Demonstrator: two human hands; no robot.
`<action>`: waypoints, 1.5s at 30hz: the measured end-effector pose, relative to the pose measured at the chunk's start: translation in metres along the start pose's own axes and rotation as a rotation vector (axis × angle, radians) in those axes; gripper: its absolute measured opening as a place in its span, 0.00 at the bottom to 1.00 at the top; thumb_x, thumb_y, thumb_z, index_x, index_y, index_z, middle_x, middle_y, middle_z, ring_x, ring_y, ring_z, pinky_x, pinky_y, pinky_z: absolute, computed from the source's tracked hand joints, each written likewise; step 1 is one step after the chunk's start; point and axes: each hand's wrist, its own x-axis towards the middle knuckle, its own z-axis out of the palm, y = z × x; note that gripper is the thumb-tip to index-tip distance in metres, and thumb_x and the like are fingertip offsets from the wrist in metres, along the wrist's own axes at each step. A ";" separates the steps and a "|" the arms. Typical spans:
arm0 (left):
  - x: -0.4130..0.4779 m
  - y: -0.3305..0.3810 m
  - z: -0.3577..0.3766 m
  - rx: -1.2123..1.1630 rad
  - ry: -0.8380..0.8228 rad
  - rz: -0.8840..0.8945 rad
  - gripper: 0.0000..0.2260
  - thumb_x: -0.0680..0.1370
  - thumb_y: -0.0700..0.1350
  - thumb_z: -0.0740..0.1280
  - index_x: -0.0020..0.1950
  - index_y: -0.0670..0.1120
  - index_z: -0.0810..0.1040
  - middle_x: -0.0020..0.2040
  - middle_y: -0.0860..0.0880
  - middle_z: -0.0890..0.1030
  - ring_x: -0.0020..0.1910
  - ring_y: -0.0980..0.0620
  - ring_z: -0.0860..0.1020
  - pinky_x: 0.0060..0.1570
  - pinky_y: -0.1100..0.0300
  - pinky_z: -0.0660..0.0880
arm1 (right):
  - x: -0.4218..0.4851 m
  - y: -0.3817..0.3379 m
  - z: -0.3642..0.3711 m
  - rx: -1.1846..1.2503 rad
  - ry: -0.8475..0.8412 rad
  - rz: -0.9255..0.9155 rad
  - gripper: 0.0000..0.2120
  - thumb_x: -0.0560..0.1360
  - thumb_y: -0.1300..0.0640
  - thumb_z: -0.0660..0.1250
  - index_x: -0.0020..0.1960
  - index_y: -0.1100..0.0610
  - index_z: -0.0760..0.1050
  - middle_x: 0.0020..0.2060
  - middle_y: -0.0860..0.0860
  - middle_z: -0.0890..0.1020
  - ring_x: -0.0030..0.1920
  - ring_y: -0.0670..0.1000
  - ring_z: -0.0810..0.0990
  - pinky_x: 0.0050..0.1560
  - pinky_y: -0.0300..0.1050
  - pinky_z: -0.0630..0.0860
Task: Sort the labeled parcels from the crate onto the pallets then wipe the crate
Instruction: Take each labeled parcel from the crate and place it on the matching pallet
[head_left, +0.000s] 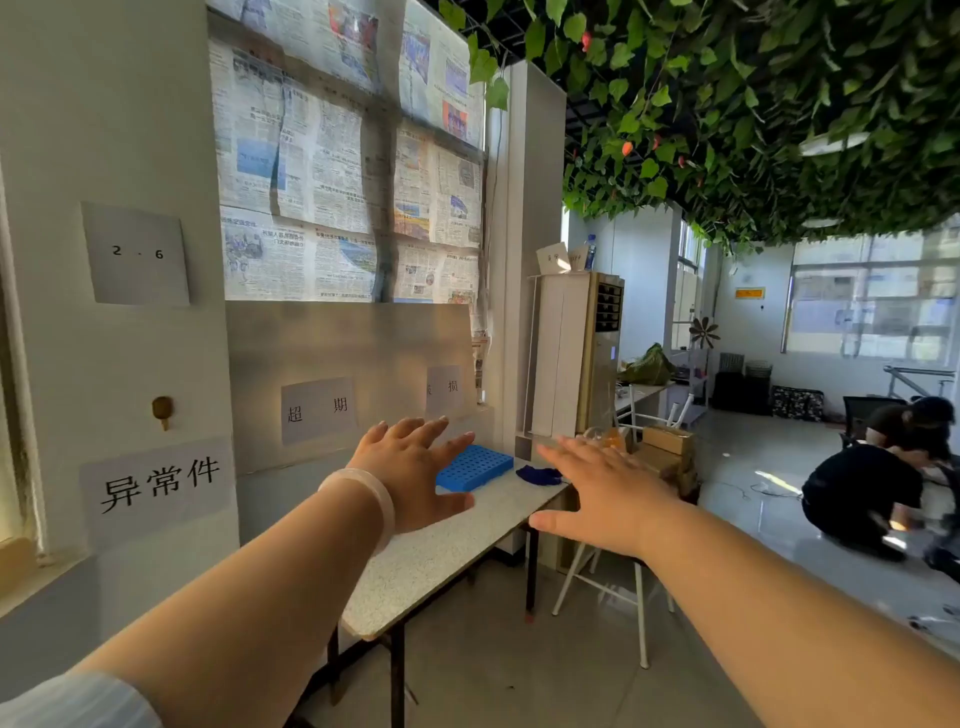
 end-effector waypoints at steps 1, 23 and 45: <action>0.003 0.000 0.003 -0.003 -0.009 0.002 0.34 0.76 0.70 0.54 0.78 0.63 0.44 0.80 0.54 0.48 0.79 0.45 0.48 0.75 0.42 0.46 | -0.001 0.000 0.001 -0.003 0.001 -0.001 0.41 0.74 0.28 0.55 0.79 0.42 0.42 0.79 0.46 0.43 0.78 0.50 0.42 0.75 0.54 0.42; 0.243 0.114 0.095 -0.072 -0.049 0.138 0.32 0.78 0.68 0.54 0.78 0.63 0.45 0.80 0.54 0.47 0.79 0.45 0.47 0.74 0.41 0.46 | 0.119 0.202 0.085 0.031 -0.100 0.201 0.41 0.74 0.27 0.51 0.79 0.44 0.41 0.80 0.49 0.45 0.79 0.52 0.43 0.77 0.55 0.42; 0.577 0.250 0.275 -0.374 -0.216 0.234 0.32 0.77 0.66 0.58 0.78 0.64 0.46 0.80 0.54 0.48 0.79 0.46 0.47 0.75 0.43 0.46 | 0.317 0.465 0.207 0.171 -0.209 0.480 0.38 0.76 0.32 0.57 0.79 0.45 0.48 0.79 0.49 0.51 0.78 0.53 0.50 0.76 0.53 0.52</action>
